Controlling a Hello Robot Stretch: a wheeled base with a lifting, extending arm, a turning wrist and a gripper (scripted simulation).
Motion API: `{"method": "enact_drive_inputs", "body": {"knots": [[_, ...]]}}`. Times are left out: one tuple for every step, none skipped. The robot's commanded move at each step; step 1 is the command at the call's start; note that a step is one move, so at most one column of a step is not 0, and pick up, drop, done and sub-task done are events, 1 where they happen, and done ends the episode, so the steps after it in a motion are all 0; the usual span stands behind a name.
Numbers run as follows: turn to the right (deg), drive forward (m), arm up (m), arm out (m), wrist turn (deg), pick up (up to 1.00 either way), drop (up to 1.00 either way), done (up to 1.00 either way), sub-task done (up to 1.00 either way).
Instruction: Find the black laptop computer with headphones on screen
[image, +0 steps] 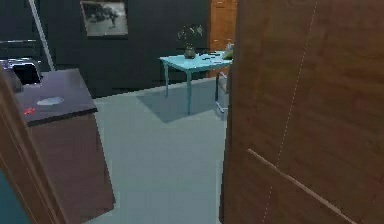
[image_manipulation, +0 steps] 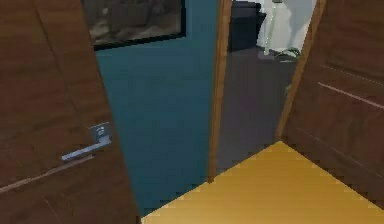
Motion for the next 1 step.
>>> {"method": "enact_drive_inputs", "body": {"knots": [[0.0,1.0,0.0,0.0,0.0,0.0,0.0,0.0,0.0]]}}
